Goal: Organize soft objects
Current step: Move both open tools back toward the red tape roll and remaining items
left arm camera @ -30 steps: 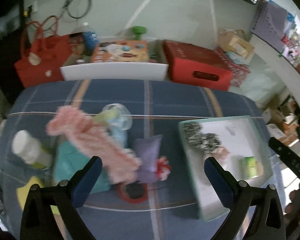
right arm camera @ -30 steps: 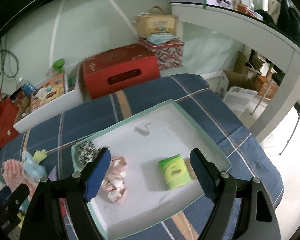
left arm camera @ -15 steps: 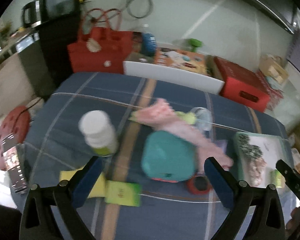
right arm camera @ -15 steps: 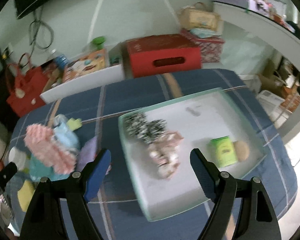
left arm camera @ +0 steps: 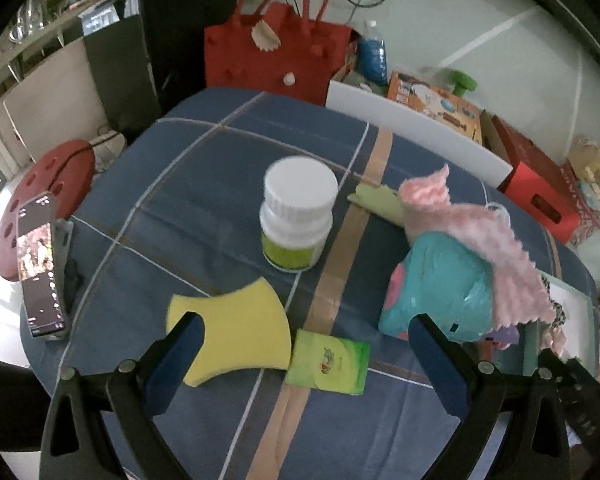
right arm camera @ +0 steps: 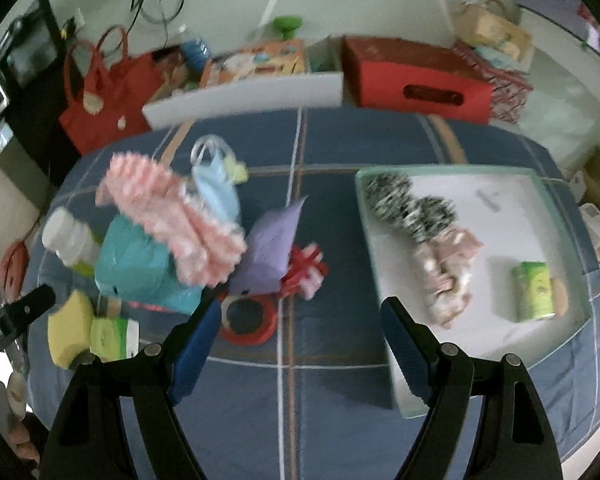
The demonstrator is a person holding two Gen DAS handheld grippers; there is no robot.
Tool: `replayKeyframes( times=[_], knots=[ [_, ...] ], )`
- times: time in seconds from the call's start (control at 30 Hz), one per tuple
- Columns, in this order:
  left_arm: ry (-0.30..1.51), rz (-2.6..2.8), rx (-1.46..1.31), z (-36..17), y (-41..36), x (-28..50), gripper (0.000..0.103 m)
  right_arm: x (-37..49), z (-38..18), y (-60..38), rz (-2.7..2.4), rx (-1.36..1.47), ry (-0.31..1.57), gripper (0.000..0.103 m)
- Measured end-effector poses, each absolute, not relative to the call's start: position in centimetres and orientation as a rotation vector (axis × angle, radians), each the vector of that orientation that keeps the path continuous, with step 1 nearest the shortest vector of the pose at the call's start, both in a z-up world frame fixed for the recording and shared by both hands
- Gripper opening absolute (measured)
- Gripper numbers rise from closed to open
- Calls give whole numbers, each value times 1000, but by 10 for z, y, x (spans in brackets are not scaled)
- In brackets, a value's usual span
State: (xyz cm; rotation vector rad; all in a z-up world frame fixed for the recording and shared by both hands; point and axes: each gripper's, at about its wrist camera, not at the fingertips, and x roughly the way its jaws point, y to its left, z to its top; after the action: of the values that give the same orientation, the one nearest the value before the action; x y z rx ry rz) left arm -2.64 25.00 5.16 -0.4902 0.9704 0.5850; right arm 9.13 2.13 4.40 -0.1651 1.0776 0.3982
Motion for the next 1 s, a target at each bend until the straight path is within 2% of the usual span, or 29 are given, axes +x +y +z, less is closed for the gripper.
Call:
replayKeyframes(
  times=[0.53, 1.0],
  knots=[
    [1175, 507, -503, -10, 238, -3, 103, 91, -24, 57, 441, -281, 1247, 82],
    [1197, 508, -531, -15, 240, 1, 103, 100, -44, 73, 444, -346, 1217, 82]
  ],
)
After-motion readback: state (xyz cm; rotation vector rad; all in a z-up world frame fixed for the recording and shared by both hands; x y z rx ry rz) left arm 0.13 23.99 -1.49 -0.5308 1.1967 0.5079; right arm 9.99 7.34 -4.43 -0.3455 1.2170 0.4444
